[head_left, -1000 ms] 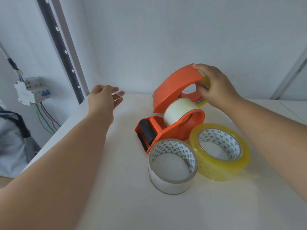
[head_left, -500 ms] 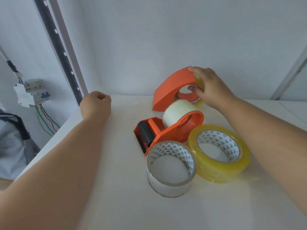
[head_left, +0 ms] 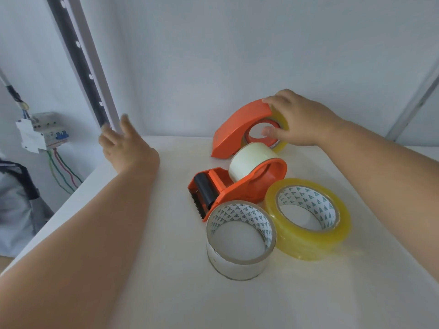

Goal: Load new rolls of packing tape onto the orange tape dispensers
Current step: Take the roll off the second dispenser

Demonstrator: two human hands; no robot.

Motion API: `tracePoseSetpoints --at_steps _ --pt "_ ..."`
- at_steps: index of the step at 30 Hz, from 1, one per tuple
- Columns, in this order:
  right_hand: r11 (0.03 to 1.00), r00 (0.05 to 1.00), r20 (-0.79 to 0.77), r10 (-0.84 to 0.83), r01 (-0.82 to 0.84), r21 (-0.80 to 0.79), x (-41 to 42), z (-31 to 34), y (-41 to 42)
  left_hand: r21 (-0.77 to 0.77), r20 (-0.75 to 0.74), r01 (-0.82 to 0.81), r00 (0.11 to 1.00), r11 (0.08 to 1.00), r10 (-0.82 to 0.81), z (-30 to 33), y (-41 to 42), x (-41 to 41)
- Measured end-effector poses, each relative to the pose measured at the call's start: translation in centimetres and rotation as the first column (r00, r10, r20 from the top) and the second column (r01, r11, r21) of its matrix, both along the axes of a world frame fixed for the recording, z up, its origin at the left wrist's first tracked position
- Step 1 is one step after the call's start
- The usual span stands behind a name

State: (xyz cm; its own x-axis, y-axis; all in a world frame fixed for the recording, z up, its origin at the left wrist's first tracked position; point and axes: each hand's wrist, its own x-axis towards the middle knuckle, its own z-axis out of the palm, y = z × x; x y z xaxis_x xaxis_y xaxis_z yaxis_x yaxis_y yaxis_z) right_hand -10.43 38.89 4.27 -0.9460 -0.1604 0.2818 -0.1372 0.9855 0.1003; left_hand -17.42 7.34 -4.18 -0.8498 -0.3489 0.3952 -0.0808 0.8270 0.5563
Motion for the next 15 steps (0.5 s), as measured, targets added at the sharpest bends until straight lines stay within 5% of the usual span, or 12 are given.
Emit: tracePoseSetpoints --at_steps 3,6,10,15 --pt "1.000 1.000 -0.002 0.025 -0.025 -0.008 -0.3 1.0 -0.9 -0.178 -0.111 0.304 0.939 0.936 -0.326 0.4 0.8 0.4" --pt "1.000 1.000 -0.025 0.015 -0.015 0.024 -0.6 1.9 -2.0 -0.271 0.028 0.598 0.788 0.754 -0.615 0.0 2.2 0.8" --pt "0.973 0.990 -0.140 -0.021 0.052 0.224 -0.6 2.5 -3.3 -0.186 0.379 0.723 0.678 0.666 -0.630 -0.6 2.7 1.1" --pt "0.930 0.977 -0.213 0.002 0.076 0.359 -0.5 2.4 -5.2 -0.226 0.445 0.740 0.657 0.634 -0.608 -0.3 3.1 1.8"
